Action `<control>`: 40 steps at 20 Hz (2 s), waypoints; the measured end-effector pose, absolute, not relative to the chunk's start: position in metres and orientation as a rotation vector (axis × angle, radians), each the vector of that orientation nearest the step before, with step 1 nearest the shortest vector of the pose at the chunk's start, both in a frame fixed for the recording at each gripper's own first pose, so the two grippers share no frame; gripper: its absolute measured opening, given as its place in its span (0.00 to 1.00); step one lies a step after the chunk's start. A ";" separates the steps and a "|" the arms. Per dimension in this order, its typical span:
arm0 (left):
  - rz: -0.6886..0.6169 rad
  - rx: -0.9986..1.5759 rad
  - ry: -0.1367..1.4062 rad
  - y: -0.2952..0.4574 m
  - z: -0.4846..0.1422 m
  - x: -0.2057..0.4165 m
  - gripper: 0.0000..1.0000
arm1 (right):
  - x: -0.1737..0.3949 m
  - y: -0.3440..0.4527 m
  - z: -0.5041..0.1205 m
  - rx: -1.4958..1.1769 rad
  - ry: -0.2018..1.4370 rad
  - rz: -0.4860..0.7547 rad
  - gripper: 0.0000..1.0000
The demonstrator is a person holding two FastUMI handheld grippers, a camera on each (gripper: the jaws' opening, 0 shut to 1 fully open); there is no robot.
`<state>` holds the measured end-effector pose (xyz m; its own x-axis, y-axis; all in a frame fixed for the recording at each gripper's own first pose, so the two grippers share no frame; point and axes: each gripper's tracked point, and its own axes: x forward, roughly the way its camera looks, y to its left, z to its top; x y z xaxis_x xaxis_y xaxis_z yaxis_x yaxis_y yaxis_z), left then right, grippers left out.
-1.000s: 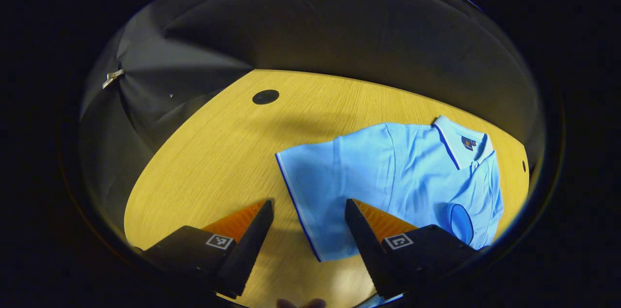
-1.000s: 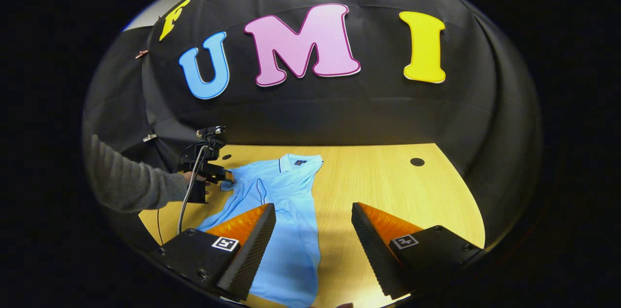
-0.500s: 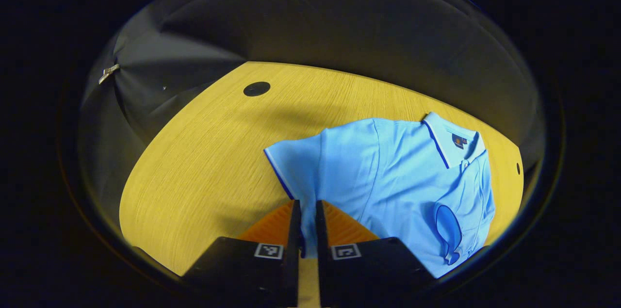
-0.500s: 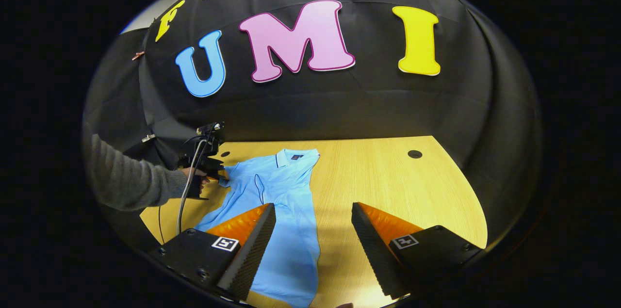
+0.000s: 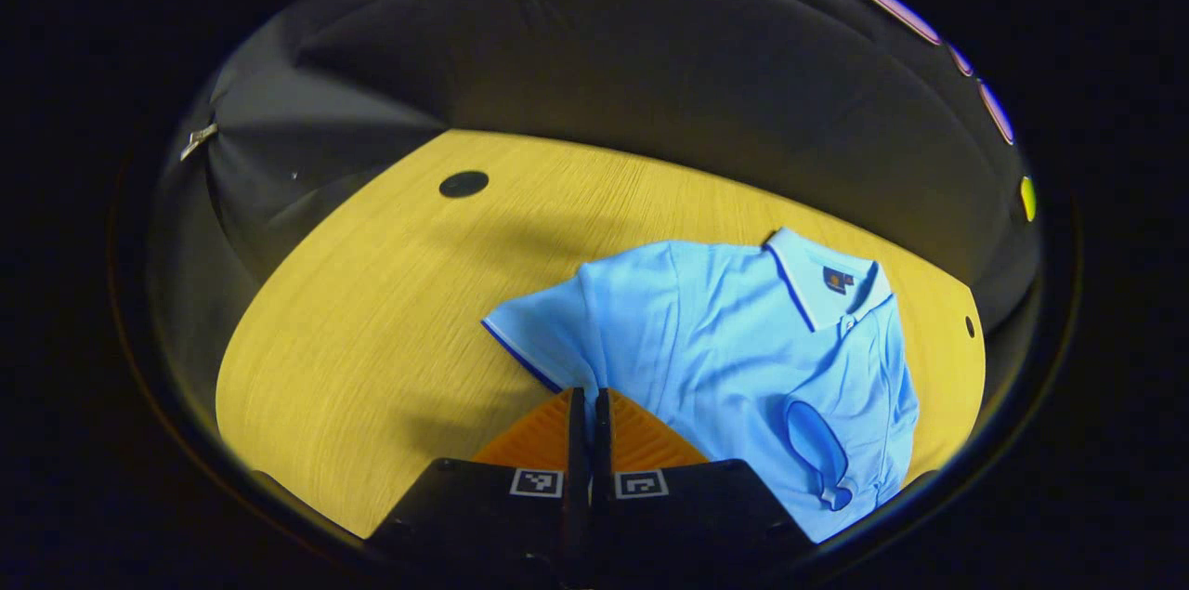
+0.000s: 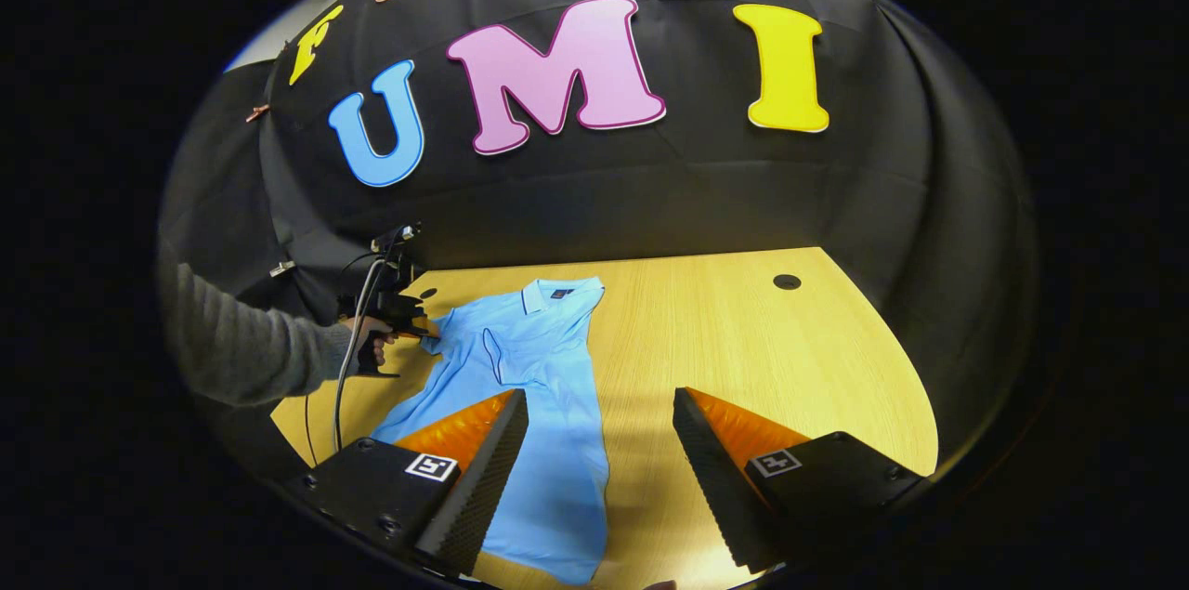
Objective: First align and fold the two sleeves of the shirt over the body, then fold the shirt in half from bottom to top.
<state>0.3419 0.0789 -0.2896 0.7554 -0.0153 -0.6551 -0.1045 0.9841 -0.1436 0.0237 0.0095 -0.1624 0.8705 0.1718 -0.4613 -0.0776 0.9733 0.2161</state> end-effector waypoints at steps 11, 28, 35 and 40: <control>-0.254 -0.041 0.482 -0.027 -0.200 0.328 0.06 | 0.017 0.001 -0.168 0.209 0.508 0.118 0.98; -0.488 0.277 0.552 -0.167 -0.269 0.261 0.06 | -0.005 -0.019 -0.179 0.247 0.542 0.066 0.98; -0.459 0.398 0.611 -0.170 -0.306 0.258 0.07 | -0.008 -0.021 -0.182 0.251 0.554 0.055 0.98; -0.466 0.391 0.613 -0.172 -0.310 0.260 0.24 | -0.015 -0.024 -0.186 0.250 0.565 0.050 0.98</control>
